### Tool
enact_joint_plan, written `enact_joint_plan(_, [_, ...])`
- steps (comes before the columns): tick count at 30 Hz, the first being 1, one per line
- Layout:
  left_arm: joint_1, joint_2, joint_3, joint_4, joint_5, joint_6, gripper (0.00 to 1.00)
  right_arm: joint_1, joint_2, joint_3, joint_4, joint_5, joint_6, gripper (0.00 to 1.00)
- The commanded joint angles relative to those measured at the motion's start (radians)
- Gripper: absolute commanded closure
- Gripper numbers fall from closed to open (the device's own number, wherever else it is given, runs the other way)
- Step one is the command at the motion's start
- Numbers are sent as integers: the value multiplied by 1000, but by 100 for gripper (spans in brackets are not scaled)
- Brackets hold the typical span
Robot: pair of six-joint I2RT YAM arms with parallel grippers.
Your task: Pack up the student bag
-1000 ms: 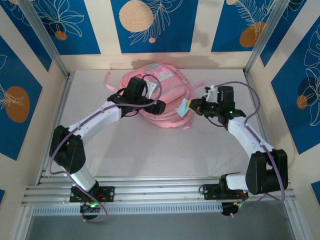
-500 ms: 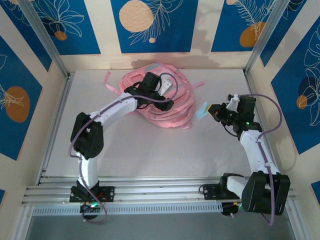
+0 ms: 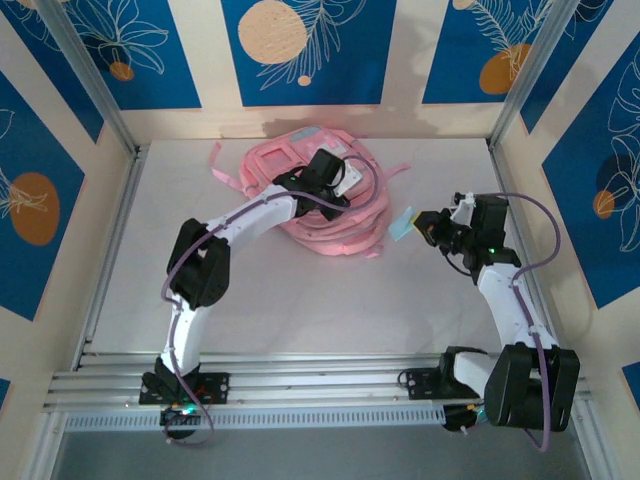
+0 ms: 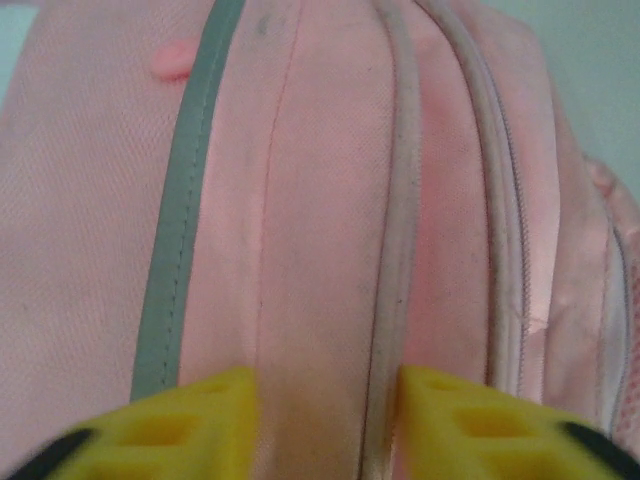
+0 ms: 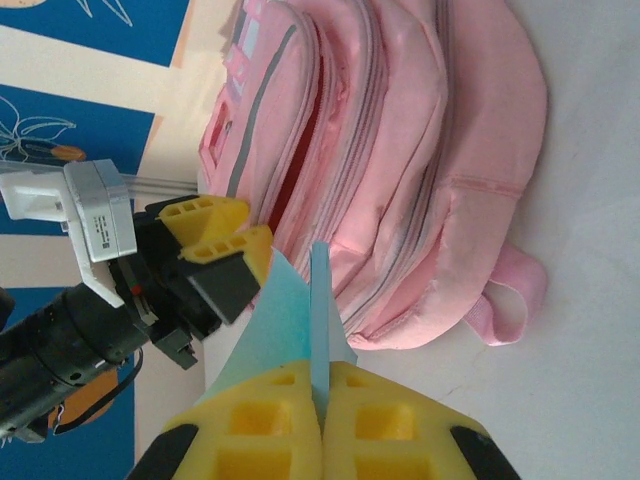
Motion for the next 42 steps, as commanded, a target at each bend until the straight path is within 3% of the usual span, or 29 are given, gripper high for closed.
enact_joint_plan(1, [3, 16, 51, -7, -10, 27, 77, 27, 18, 1, 25, -2, 8, 100])
enact_joint_plan(6, [3, 13, 56, -24, -6, 32, 100, 78, 59, 26, 40, 25, 3, 100])
enact_joint_plan(16, [27, 48, 85, -87, 47, 8, 100, 180, 178, 89, 173, 77, 63, 100])
enact_joint_plan(26, [71, 21, 121, -96, 52, -99, 100, 200, 262, 124, 288, 103, 140, 100])
enact_joint_plan(42, [90, 26, 139, -81, 12, -147, 100, 324, 516, 165, 677, 265, 429, 100])
